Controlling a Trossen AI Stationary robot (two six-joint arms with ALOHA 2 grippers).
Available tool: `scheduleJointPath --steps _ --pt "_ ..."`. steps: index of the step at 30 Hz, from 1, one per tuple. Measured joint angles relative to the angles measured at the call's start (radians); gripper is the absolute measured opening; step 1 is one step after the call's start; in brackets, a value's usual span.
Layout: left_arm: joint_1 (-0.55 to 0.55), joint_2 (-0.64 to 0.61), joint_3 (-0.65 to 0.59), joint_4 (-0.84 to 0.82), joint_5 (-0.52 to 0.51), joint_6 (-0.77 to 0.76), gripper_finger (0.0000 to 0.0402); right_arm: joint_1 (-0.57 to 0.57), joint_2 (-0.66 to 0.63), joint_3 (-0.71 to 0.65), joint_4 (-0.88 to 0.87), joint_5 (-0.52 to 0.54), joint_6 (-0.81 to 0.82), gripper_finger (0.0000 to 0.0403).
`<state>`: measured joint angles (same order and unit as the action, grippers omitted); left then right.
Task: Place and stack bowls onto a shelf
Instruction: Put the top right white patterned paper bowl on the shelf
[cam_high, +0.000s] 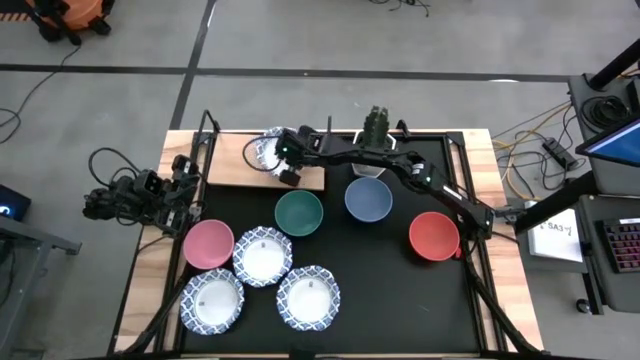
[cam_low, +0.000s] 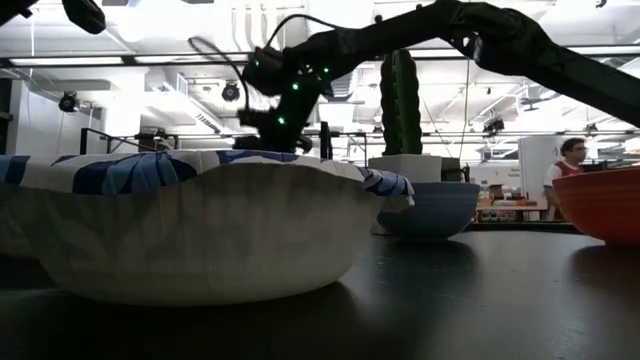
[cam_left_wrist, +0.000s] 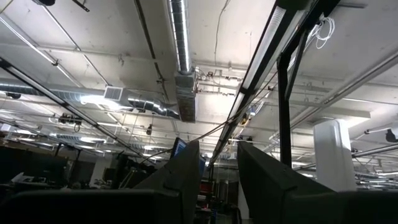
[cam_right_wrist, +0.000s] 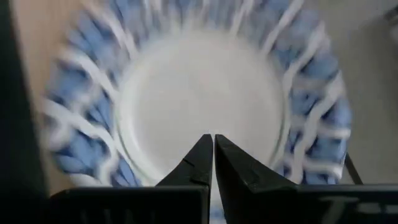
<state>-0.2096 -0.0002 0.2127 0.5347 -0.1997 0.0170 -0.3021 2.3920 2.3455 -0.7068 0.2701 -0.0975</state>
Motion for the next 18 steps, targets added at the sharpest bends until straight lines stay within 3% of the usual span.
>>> scheduleJointPath --steps 9,14,18 --pt "0.000 0.000 0.000 0.000 0.000 -0.003 0.0092 0.009 0.011 0.006 0.162 -0.049 -0.022 0.0008" --pt "0.000 0.000 0.000 0.000 0.000 -0.003 0.0092 0.006 0.007 0.010 0.171 -0.190 0.042 0.0008" --pt "0.000 0.000 0.000 0.003 0.000 -0.001 0.0092 0.016 0.052 0.010 0.237 -0.201 0.050 0.0008"
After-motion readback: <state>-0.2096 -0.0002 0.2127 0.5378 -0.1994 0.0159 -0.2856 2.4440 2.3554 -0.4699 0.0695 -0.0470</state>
